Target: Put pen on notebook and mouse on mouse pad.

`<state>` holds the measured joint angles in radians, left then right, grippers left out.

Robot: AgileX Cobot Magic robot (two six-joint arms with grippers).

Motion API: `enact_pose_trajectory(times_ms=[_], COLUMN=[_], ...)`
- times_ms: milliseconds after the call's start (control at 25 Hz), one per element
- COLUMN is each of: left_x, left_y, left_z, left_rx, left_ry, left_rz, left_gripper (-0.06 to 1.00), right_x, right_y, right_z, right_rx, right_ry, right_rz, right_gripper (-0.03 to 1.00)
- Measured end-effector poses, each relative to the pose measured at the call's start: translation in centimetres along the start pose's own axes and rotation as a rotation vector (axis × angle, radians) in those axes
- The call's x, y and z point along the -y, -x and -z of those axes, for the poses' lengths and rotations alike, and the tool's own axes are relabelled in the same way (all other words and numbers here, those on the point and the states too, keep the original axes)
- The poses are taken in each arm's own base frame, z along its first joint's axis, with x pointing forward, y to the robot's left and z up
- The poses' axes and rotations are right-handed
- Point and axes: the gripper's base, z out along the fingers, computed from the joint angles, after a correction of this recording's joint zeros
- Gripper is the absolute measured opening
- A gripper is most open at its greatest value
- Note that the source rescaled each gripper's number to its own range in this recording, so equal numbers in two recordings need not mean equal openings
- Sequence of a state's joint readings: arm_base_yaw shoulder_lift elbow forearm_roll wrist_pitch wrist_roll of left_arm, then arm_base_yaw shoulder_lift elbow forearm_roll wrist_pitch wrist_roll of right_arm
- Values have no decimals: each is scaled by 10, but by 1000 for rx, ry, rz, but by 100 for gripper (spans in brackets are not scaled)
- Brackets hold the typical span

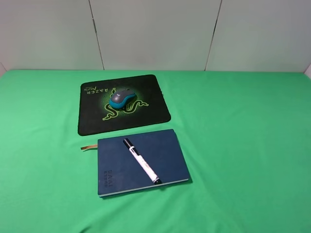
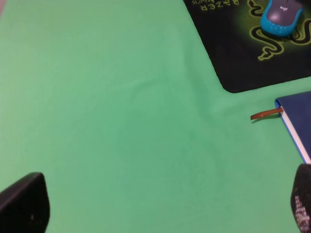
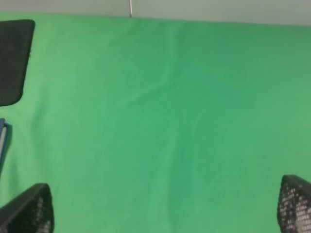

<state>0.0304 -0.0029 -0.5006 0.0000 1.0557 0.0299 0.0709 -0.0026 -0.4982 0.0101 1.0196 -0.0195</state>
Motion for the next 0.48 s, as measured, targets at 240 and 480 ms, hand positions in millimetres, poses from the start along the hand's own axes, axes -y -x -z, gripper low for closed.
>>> enact_pose_trajectory(times_ms=[240, 480], left_x=[0, 0], left_y=[0, 0], left_z=[0, 0], left_rx=[0, 0], left_ry=[0, 0], left_rz=[-1, -1], left_gripper=[100, 100], right_x=[0, 0], right_y=[0, 0], right_z=[0, 0], right_rx=[0, 0], right_ry=[0, 1], right_rz=[0, -1], right_gripper=[100, 100])
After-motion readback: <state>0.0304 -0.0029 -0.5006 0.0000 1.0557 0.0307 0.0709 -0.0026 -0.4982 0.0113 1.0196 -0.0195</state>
